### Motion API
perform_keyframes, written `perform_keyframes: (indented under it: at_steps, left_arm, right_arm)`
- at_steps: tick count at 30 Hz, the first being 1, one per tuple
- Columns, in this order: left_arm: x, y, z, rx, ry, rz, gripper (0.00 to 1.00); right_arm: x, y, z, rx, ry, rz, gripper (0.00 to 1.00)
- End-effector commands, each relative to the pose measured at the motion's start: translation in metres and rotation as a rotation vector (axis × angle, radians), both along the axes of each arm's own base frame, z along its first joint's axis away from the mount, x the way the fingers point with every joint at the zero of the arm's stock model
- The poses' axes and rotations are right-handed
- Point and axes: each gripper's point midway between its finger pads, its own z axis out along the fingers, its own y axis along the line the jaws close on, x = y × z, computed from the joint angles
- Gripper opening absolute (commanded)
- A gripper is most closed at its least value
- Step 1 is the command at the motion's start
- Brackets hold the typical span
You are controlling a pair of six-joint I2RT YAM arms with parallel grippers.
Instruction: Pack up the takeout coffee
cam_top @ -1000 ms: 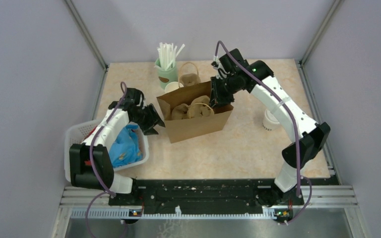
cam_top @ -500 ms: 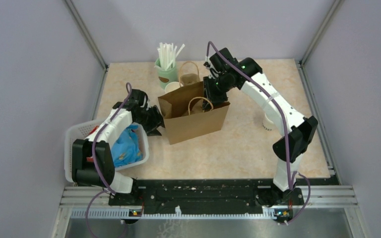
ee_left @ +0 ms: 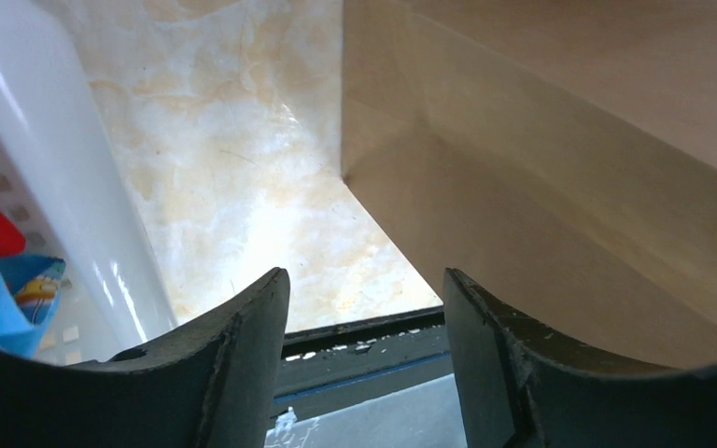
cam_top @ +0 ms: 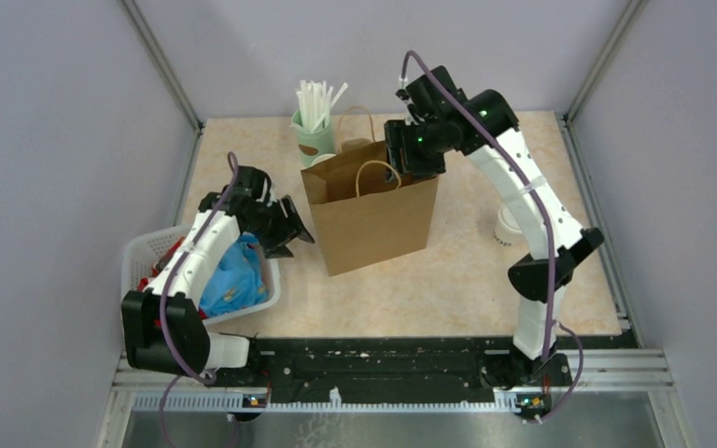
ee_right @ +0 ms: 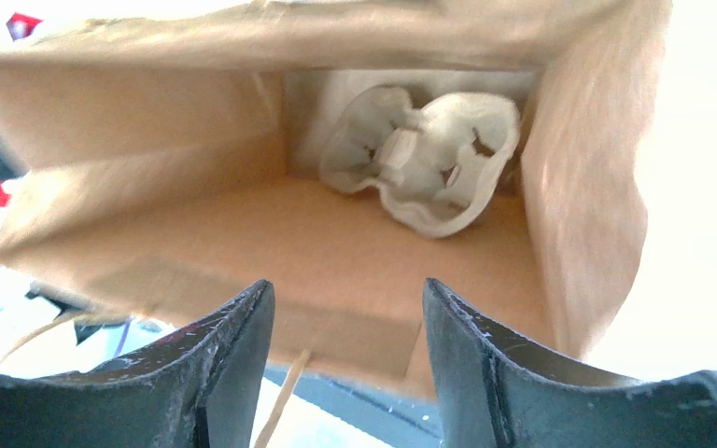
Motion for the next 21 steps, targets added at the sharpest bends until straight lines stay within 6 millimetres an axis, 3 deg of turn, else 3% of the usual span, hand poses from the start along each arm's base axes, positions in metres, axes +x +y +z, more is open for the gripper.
perform_keyframes:
  at_steps: [1, 4, 7, 10, 13, 17, 19, 21]
  left_arm:
    - [-0.005, 0.000, 0.045, -0.006, -0.081, -0.012, 0.75]
    - [-0.011, 0.001, 0.068, -0.013, -0.128, -0.013, 0.82]
    - [-0.013, 0.002, 0.102, -0.020, -0.201, -0.014, 0.88]
    - [-0.005, 0.006, 0.143, -0.012, -0.331, 0.002, 0.91]
    - [0.005, 0.008, 0.171, 0.012, -0.394, -0.006, 0.95]
    - [0.017, -0.007, 0.193, -0.028, -0.401, -0.017, 0.98]
    - [0.022, -0.018, 0.196, 0.001, -0.421, -0.019, 0.98]
    - [0.028, -0.032, 0.187, 0.054, -0.387, -0.030, 0.98]
  right_arm:
    - [-0.035, -0.002, 0.052, 0.149, -0.051, 0.030, 0.63]
    - [-0.030, -0.012, 0.071, 0.199, -0.105, -0.012, 0.79]
    - [-0.012, -0.042, 0.075, 0.159, -0.169, -0.114, 0.80]
    - [0.005, -0.066, 0.067, 0.064, -0.216, -0.163, 0.79]
    - [0.020, -0.069, 0.047, -0.032, -0.211, -0.136, 0.79]
    - [0.038, -0.065, 0.029, -0.103, -0.201, -0.107, 0.78]
    - [0.046, -0.061, 0.023, -0.118, -0.201, -0.101, 0.78]
    - [0.053, -0.057, 0.018, -0.129, -0.200, -0.099, 0.76]
